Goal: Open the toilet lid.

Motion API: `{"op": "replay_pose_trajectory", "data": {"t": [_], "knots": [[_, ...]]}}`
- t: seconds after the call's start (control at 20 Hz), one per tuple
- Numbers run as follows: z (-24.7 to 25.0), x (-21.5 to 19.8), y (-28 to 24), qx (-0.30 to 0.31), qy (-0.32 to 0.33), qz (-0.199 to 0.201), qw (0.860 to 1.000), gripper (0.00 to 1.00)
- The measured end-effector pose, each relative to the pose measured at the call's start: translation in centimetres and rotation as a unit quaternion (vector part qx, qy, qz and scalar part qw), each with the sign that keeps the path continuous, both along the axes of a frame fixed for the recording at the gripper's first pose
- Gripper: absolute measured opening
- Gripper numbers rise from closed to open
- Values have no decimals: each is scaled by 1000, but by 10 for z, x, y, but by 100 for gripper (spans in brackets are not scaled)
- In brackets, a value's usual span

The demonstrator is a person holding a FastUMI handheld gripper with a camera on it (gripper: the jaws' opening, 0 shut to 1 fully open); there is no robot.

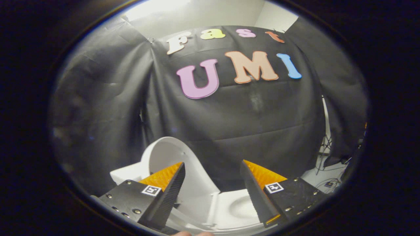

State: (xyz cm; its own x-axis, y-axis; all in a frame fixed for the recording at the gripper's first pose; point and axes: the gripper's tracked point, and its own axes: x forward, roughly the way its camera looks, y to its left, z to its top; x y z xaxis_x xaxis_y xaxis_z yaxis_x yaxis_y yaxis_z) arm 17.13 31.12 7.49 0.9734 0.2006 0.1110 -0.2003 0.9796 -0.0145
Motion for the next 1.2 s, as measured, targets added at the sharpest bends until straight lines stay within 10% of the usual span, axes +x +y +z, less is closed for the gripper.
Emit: {"op": "replay_pose_trajectory", "data": {"t": [1.2], "knots": [[-47, 23, -121, -45, 68, -73, 994, 99]]}}
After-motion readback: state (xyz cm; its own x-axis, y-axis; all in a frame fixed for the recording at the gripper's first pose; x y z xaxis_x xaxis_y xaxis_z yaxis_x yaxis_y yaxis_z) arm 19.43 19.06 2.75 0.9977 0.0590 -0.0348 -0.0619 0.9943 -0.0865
